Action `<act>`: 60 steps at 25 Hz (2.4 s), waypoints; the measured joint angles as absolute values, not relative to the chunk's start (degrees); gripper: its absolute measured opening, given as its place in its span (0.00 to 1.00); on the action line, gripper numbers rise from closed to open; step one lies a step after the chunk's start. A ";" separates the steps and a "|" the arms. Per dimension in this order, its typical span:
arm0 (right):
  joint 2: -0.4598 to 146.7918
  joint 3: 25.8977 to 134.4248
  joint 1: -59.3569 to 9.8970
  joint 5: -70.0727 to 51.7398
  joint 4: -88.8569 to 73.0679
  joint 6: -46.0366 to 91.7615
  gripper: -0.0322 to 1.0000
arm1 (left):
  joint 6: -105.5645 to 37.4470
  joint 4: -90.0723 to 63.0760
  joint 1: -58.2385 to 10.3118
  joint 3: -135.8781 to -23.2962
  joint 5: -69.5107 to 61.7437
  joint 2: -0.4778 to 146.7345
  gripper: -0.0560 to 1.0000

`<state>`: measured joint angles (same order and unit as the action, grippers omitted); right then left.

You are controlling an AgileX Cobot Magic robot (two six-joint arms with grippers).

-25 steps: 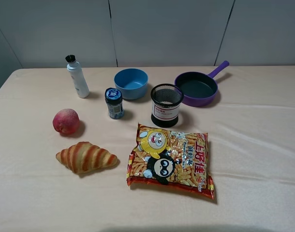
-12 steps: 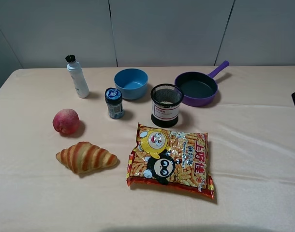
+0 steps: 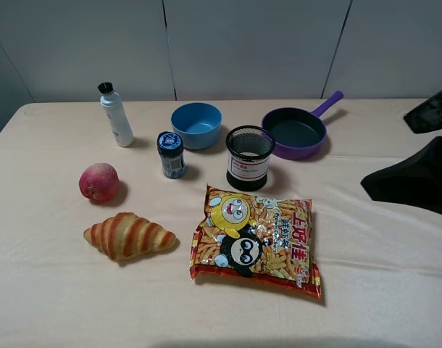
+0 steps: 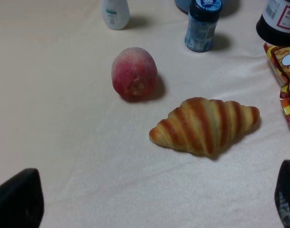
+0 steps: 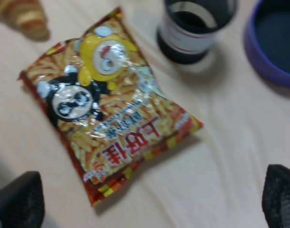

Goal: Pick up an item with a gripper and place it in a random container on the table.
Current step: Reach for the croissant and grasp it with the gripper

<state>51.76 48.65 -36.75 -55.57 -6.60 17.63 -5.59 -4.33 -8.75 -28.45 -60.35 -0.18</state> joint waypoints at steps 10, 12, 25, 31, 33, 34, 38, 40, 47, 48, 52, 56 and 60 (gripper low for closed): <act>58.93 48.65 -47.39 -47.00 -6.21 17.84 0.70 | -5.59 -4.33 -8.75 -28.45 -60.35 -0.18 0.99; 60.14 48.65 -49.18 -44.90 -6.21 17.84 0.70 | -5.59 -4.33 -8.75 -28.45 -60.35 -0.18 0.99; 71.47 55.50 -55.34 -44.12 -6.02 17.84 0.70 | -5.59 -4.33 -8.75 -28.45 -60.35 -0.18 0.99; 77.63 60.79 -58.09 -44.34 -5.97 17.84 0.70 | -5.59 -4.33 -8.75 -28.45 -60.35 -0.18 0.99; 79.45 62.44 -59.10 -44.68 -5.97 17.84 0.70 | -5.59 -4.33 -8.75 -28.45 -60.35 -0.18 0.99; 80.60 63.50 -59.56 -45.09 -5.97 17.84 0.70 | -5.59 -4.33 -8.75 -28.45 -60.35 -0.18 0.99; 84.66 67.58 -61.29 -47.44 -5.97 17.84 0.70 | -5.59 -4.28 -8.75 -28.45 -60.35 -0.18 0.99; 86.91 70.12 -61.57 -49.24 -5.98 17.84 0.70 | -5.59 -4.28 -8.75 -28.45 -60.35 -0.18 0.99; 95.88 80.00 -63.47 -53.62 -5.12 17.86 0.70 | -5.59 -4.28 -8.75 -28.45 -60.35 -0.18 0.99; 96.96 81.55 -63.88 -54.31 -5.05 17.86 0.70 | -5.59 -4.28 -8.75 -28.45 -60.35 -0.18 0.99; 101.70 87.33 -64.78 -57.33 -4.67 17.91 0.70 | -5.59 -4.28 -8.75 -28.45 -60.35 -0.18 0.99; 106.10 92.51 -65.27 -59.64 -3.86 18.36 0.70 | -5.59 -4.28 -8.75 -28.45 -60.35 -0.18 0.99; 110.45 97.64 -65.43 -61.33 -3.67 19.01 0.70 | -5.59 -4.28 -8.75 -28.45 -60.35 -0.18 0.99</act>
<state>110.45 97.64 -65.43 -61.33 -3.67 19.01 -5.59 -4.28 -8.75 -28.45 -60.35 -0.18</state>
